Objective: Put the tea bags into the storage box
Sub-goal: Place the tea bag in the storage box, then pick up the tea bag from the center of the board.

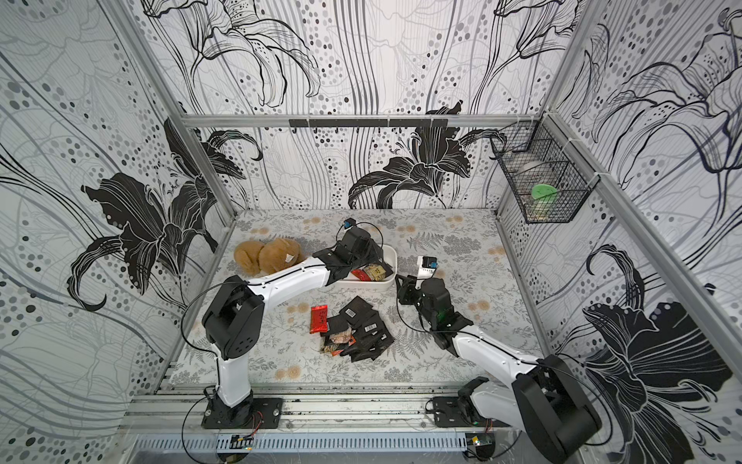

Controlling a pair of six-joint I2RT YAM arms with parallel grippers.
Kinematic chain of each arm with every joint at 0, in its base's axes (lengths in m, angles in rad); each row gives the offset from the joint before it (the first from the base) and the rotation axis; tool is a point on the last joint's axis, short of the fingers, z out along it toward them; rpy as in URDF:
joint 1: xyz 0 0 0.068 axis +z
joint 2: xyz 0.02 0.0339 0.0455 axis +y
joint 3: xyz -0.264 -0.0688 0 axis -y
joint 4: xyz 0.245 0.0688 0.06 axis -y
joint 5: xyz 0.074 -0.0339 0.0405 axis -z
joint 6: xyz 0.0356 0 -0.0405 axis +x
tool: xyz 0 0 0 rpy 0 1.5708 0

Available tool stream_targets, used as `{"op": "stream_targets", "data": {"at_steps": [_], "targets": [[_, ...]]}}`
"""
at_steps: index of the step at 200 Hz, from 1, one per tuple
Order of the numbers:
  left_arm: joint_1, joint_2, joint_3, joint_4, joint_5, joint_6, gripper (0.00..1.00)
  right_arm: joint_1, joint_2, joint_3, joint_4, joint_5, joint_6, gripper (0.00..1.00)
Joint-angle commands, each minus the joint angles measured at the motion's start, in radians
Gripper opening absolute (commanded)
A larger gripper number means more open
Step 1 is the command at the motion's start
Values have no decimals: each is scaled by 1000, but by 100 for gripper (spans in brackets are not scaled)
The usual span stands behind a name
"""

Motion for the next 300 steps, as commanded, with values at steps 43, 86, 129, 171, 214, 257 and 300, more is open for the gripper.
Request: {"op": "stream_targets", "data": {"at_steps": [43, 86, 129, 171, 214, 257, 300], "targets": [[61, -120, -37, -81, -118, 46, 66, 1, 63, 23, 41, -70, -16, 48], [80, -358, -293, -46, -167, 72, 68, 75, 136, 94, 28, -128, -69, 48], [134, -566, -601, -17, -130, 42, 68, 256, 340, 301, -94, -215, -166, 47], [240, -748, -888, 89, -1, -11, 70, 346, 551, 523, -304, -242, -208, 42], [280, -869, -1071, 163, 76, -66, 71, 380, 696, 655, -420, -264, -206, 35], [293, -924, -1201, 269, 177, -135, 71, 405, 786, 746, -486, -270, -211, 33], [292, -940, -1275, 343, 221, -172, 69, 406, 839, 790, -512, -280, -201, 32]]}}
